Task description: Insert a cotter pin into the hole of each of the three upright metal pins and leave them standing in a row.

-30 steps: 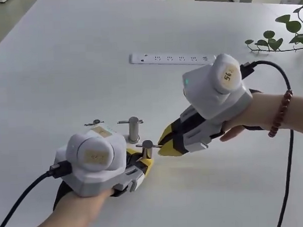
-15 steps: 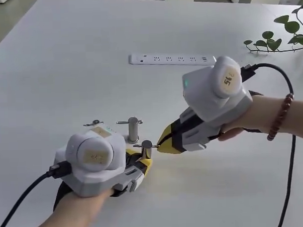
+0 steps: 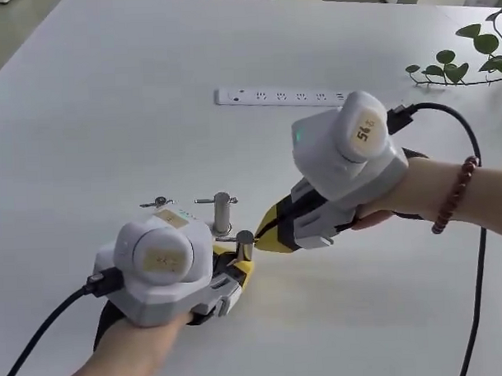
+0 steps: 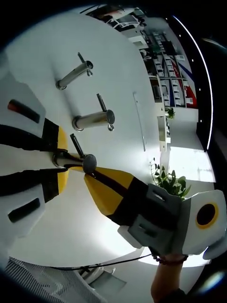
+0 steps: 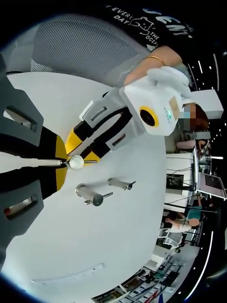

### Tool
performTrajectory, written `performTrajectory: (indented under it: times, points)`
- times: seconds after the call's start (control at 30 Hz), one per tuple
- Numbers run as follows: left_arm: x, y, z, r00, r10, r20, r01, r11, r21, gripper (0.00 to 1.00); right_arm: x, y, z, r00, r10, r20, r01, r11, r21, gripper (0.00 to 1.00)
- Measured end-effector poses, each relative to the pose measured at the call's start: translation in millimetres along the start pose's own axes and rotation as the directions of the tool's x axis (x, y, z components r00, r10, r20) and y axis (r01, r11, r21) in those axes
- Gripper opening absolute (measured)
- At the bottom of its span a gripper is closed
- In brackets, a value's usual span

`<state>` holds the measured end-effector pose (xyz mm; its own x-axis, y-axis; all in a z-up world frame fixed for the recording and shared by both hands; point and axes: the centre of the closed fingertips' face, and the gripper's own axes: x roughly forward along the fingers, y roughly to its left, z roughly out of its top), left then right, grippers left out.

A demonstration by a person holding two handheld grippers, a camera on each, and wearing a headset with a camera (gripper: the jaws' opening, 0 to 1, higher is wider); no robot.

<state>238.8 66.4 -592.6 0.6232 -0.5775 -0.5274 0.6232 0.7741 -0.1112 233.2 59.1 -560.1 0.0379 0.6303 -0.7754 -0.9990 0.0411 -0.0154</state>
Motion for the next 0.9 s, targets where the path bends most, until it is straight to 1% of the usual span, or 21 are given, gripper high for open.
performTrajectory:
  times: [0.17, 0.33, 0.47, 0.53, 0.57, 0.6, 0.67, 0.7, 0.73, 0.8, 0.9]
  points:
    - [0.0, 0.0, 0.0, 1.0000, 0.002, 0.001, -0.002, 1.000, -0.001, 0.12, 1.5, 0.6, 0.4, 1.0000, 0.000, 0.010, 0.000, 1.000, 0.019, 0.00]
    - [1.0, 0.3, -0.6, 1.0000, 0.004, -0.001, -0.004, 1.000, -0.004, 0.12, 2.2, -0.2, -0.6, 0.9999, 0.000, 0.014, -0.001, 1.000, 0.012, 0.00]
    - [2.1, 0.7, -1.2, 1.0000, 0.007, -0.006, -0.007, 1.000, -0.011, 0.12, 3.7, -1.4, -1.4, 0.9997, -0.007, 0.022, 0.006, 1.000, 0.028, 0.00]
    - [2.3, 0.8, -1.3, 0.9999, 0.009, -0.007, -0.009, 1.000, -0.012, 0.12, 4.6, -2.5, -3.8, 0.9998, -0.018, 0.013, 0.017, 0.999, 0.042, 0.06]
    - [2.4, 0.9, -1.3, 0.9999, 0.010, -0.007, -0.010, 1.000, -0.008, 0.12, 4.9, -2.0, -3.3, 0.9996, -0.020, 0.018, 0.019, 0.998, 0.054, 0.10]
    - [2.5, 1.0, -1.3, 0.9999, 0.011, -0.008, -0.012, 1.000, -0.007, 0.12, 4.9, -0.7, -1.0, 0.9992, -0.016, 0.036, 0.013, 0.997, 0.073, 0.11]
    - [2.8, 1.0, -1.3, 0.9999, 0.012, -0.008, -0.012, 1.000, -0.002, 0.12, 4.2, 0.1, 3.9, 0.9976, -0.014, 0.067, 0.007, 0.995, 0.099, 0.11]
    - [2.9, 1.0, -1.3, 0.9999, 0.013, -0.007, -0.013, 1.000, 0.007, 0.12, 3.8, -1.1, 5.4, 0.9968, -0.025, 0.076, 0.016, 0.994, 0.111, 0.12]
    - [2.9, 0.8, -1.2, 0.9999, 0.013, -0.007, -0.013, 1.000, 0.013, 0.12, 3.7, -2.6, 6.8, 0.9960, -0.033, 0.083, 0.024, 0.993, 0.112, 0.13]
    - [2.8, 0.7, -1.4, 0.9999, 0.014, -0.008, -0.014, 1.000, 0.004, 0.12, 4.5, -5.0, 8.0, 0.9949, -0.047, 0.089, 0.037, 0.992, 0.118, 0.16]
    - [2.5, 1.4, -0.8, 0.9998, 0.017, -0.006, -0.017, 1.000, 0.006, 0.18, 6.5, -3.6, 10.4, 0.9939, -0.049, 0.099, 0.036, 0.991, 0.131, 0.17]
